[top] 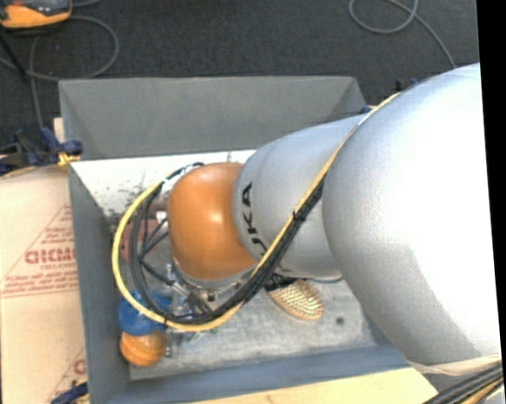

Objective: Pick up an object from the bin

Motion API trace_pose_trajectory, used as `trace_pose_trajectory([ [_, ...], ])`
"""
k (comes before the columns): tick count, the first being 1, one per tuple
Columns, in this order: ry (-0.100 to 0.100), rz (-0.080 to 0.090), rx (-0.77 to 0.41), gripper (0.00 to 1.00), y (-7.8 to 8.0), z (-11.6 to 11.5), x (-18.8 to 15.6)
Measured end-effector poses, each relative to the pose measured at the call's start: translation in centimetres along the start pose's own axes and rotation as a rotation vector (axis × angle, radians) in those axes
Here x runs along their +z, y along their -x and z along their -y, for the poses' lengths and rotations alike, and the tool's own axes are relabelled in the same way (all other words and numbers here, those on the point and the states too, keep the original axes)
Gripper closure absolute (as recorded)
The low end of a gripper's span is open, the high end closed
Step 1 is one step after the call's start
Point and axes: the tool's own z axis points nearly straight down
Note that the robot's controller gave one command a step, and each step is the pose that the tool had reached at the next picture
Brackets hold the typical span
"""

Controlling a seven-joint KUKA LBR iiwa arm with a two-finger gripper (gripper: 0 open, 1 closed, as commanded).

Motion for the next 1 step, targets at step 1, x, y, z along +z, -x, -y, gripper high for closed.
trace_pose_trajectory([
  [1,0.002,0.004,0.052,1.0,-0.73,0.31,-11.74],
])
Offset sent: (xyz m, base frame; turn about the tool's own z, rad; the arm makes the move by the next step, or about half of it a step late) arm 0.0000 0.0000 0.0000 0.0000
